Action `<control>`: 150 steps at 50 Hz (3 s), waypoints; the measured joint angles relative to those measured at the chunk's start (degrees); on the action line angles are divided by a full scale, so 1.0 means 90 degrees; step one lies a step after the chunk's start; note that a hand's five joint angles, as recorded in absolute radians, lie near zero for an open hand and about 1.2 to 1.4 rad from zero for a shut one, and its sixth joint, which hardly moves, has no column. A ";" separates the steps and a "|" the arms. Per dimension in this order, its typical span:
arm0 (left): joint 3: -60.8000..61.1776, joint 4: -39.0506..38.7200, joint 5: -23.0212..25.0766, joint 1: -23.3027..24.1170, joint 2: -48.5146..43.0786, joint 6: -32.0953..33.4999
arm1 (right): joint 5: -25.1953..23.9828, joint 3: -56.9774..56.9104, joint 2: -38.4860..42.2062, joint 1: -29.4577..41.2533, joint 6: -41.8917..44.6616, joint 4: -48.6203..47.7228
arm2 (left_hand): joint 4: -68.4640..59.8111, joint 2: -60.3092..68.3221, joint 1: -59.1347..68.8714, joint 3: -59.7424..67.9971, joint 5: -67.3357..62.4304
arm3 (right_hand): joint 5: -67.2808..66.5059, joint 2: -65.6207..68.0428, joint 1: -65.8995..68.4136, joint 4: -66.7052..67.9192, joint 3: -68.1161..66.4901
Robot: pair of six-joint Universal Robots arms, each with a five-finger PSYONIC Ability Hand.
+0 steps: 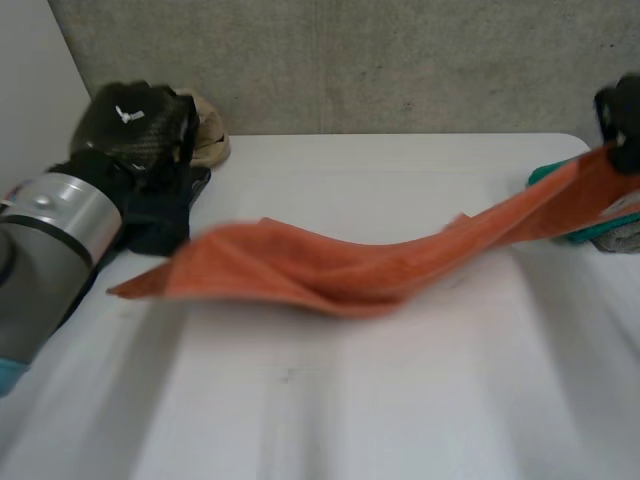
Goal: Fold the laundry.
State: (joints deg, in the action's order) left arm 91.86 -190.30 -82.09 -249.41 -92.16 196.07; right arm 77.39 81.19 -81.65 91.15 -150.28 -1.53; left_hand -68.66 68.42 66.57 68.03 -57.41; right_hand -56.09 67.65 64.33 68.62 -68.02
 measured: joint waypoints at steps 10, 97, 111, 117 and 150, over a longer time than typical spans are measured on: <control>0.0142 0.0282 0.0080 -0.0014 -0.0205 -0.0186 | -0.0557 -0.1496 0.1432 0.0178 -0.0680 -0.0353 | -0.0002 0.0001 0.0000 0.0003 0.0000 | 0.0001 0.0001 0.0000 0.0001 0.0000; 0.1774 -0.1956 -0.0180 0.0726 -0.2548 0.1664 | 0.0135 -0.0083 0.2483 0.0418 0.0164 -0.1011 | 0.0044 -0.0031 0.0054 -0.0023 0.0070 | 0.0001 -0.0008 0.0000 0.0003 -0.0001; 0.2101 -0.0400 0.0159 0.0812 -0.1760 0.1430 | 0.0134 0.0025 0.2231 0.0419 0.0139 -0.1010 | 0.4295 -0.4210 -0.4025 -0.4139 0.4186 | 0.0001 -0.0008 0.0000 0.0003 -0.0001; 0.2431 -0.0138 0.0442 0.0858 -0.1488 0.1181 | 0.0132 0.0031 0.2240 0.0427 0.0152 -0.1008 | 0.4375 -0.4300 -0.4076 -0.4211 0.4265 | 0.0001 -0.0009 0.0000 0.0003 -0.0001; 0.1772 -0.1530 0.0025 0.0964 -0.2510 0.1337 | 0.0141 0.0177 0.2222 0.0427 0.0168 -0.1011 | 0.2476 -0.2424 -0.2174 -0.2403 0.2361 | 0.0001 -0.0008 0.0000 0.0004 -0.0001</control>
State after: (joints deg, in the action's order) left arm 107.81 -204.07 -81.86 -240.73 -114.75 208.10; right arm 78.66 82.78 -61.66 95.00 -148.77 -10.63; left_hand -46.38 46.61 47.00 46.40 -36.16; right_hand -56.09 67.58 64.33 68.65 -68.03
